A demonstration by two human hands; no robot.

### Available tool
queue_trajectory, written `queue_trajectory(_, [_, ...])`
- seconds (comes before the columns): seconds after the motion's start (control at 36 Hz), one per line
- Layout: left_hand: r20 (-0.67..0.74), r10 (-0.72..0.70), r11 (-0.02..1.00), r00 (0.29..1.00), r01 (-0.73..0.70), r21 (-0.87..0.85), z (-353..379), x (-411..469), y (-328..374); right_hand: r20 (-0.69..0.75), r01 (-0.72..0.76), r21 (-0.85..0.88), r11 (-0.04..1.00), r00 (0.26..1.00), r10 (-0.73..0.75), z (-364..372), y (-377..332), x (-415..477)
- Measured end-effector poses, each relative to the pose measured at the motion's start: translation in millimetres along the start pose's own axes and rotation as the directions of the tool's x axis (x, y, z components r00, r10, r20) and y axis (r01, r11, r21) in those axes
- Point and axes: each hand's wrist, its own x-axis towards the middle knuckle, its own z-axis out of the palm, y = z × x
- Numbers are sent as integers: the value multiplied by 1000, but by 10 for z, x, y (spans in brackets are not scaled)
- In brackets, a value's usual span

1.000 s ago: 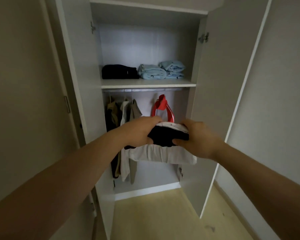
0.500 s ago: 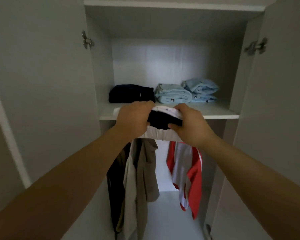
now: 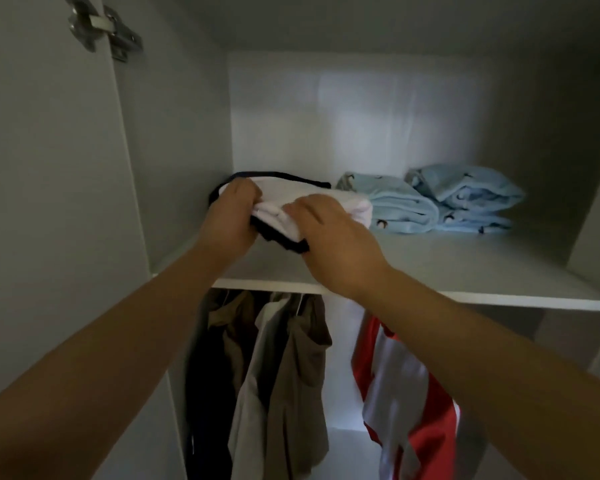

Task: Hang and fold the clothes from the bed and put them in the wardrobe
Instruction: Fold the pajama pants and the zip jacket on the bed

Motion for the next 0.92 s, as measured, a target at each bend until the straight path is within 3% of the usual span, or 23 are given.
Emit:
queue_trajectory(0.08, [245, -134, 951, 960, 194, -241, 301, 65, -308, 306, 92, 193, 977, 940, -149, 308, 184, 102])
queue_trajectory(0.11, [329, -109, 955, 938, 191, -226, 363, 67, -397, 307, 121, 264, 957, 930, -202, 372, 250, 99])
queue_trajectory(0.19, [475, -50, 983, 879, -41, 179, 269, 208, -543, 46, 153, 274, 950, 984, -172, 526, 503, 92])
queue_trajectory(0.28, [442, -142, 988, 885, 101, 116, 206, 318, -499, -70, -27, 376, 926, 996, 58, 664, 697, 190])
queue_trajectory(0.36, [320, -142, 985, 937, 165, -45, 211, 303, -201, 195, -256, 616, 745, 966, 171, 784, 807, 297])
queue_trajectory(0.42, [331, -169, 977, 928, 203, -71, 273, 231, -40, 283, -320, 679, 661, 945, 167, 863, 845, 311])
queue_trajectory(0.47, [400, -170, 985, 901, 169, 37, 259, 131, 49, 250, -289, 708, 644, 956, 154, 911, 858, 312])
queue_trajectory(0.58, [374, -256, 958, 891, 184, 219, 138, 109, -75, 209, -245, 796, 553, 969, 129, 942, 786, 360])
queue_trajectory(0.75, [316, -395, 865, 862, 233, 445, -52, 130, -333, 166, -105, 733, 672, 986, -28, 943, 377, 541])
queue_trajectory(0.92, [247, -501, 777, 829, 306, 550, -220, 88, -520, 122, -12, 714, 700, 987, -107, 962, -40, 717])
